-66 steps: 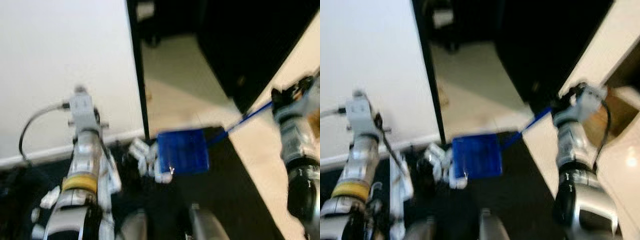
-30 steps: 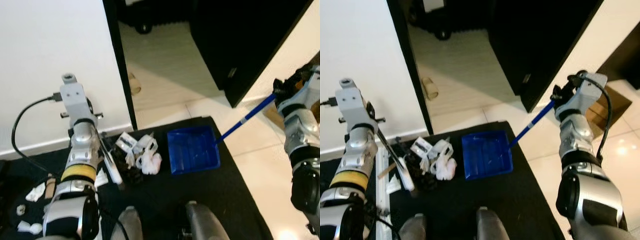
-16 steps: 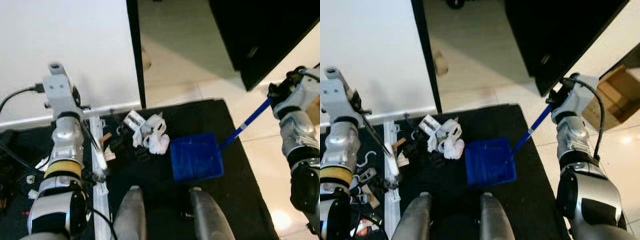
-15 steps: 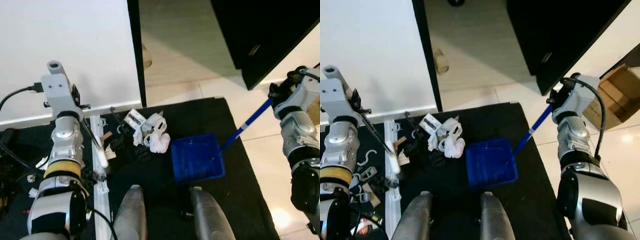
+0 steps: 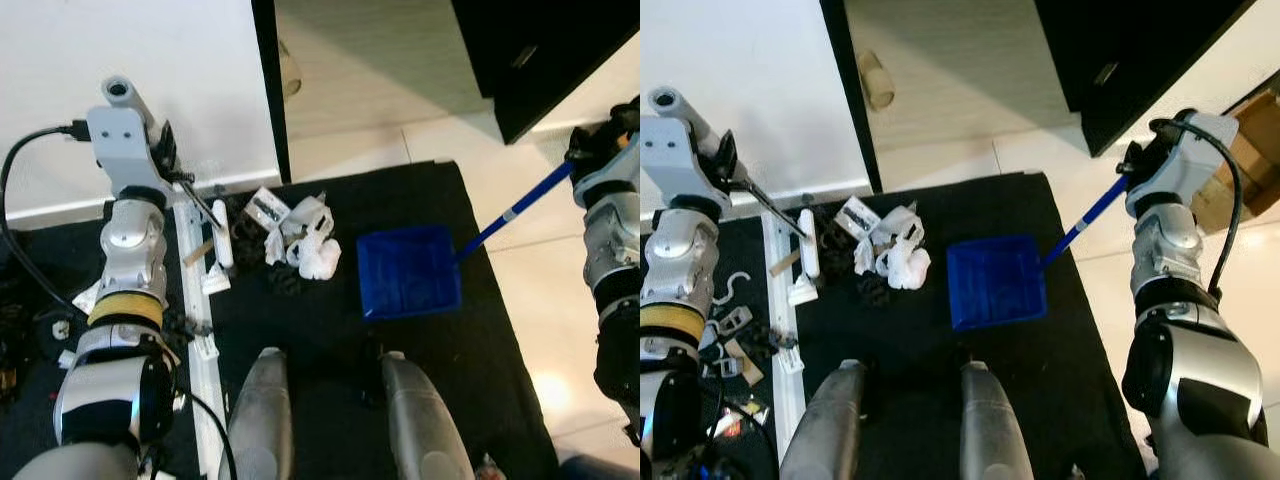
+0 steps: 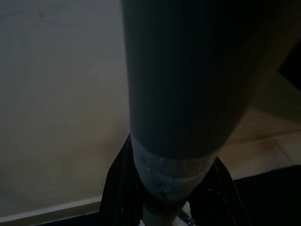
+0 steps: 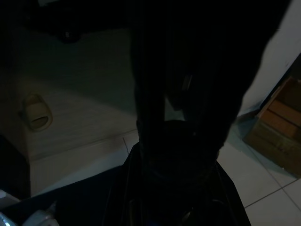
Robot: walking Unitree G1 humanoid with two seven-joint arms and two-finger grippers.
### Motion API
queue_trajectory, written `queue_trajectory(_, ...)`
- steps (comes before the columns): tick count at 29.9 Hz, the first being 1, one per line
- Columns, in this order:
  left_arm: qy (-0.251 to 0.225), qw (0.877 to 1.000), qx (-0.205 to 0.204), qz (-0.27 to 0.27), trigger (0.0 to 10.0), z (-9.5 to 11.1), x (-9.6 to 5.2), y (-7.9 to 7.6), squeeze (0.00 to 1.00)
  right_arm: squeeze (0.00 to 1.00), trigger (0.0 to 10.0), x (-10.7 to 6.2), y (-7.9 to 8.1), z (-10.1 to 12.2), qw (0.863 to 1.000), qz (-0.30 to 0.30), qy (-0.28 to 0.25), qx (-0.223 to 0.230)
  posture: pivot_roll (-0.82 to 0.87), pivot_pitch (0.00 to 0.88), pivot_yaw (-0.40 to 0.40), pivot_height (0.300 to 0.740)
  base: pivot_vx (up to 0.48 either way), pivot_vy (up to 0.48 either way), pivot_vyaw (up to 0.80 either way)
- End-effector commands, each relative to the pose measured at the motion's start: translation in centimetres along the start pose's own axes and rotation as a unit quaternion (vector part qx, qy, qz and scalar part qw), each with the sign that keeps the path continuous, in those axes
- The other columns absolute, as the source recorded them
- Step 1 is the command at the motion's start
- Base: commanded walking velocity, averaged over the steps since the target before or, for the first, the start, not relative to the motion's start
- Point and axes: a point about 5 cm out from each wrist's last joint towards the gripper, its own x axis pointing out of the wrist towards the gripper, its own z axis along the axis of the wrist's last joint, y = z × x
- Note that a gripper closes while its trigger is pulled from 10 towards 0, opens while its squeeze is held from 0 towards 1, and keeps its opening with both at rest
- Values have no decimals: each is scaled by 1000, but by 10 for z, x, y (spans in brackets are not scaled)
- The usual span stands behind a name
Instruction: Sweep floor
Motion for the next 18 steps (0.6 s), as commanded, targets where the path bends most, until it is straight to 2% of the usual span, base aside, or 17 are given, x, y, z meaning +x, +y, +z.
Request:
queue_trajectory(1,-7,1000,-6,-3,10000,0,-1,3,0,0,10000,-8,-3,-12,1000,-9,10,-12,96,430,-67,740,0,0,0)
queue_trajectory(6,-19,1000,-10,-14,10000,2,2,-6,0,0,10000,-14,6,-20,998,-23,-9,-51,103,461,-51,740,0,0,0)
queue_trajectory(13,-25,999,-15,-22,10000,1,3,-13,0,0,10000,-18,13,-21,996,-41,-39,-69,101,464,-39,740,0,0,0)
queue_trajectory(14,-28,999,-20,-30,10000,0,4,-19,0,0,10000,-18,17,-18,994,-55,-58,-81,101,461,-32,740,0,0,0)
queue_trajectory(18,-30,999,-20,-39,10000,2,7,-25,0,0,10000,-11,20,-7,987,-93,-75,-103,99,462,-31,740,0,0,0)
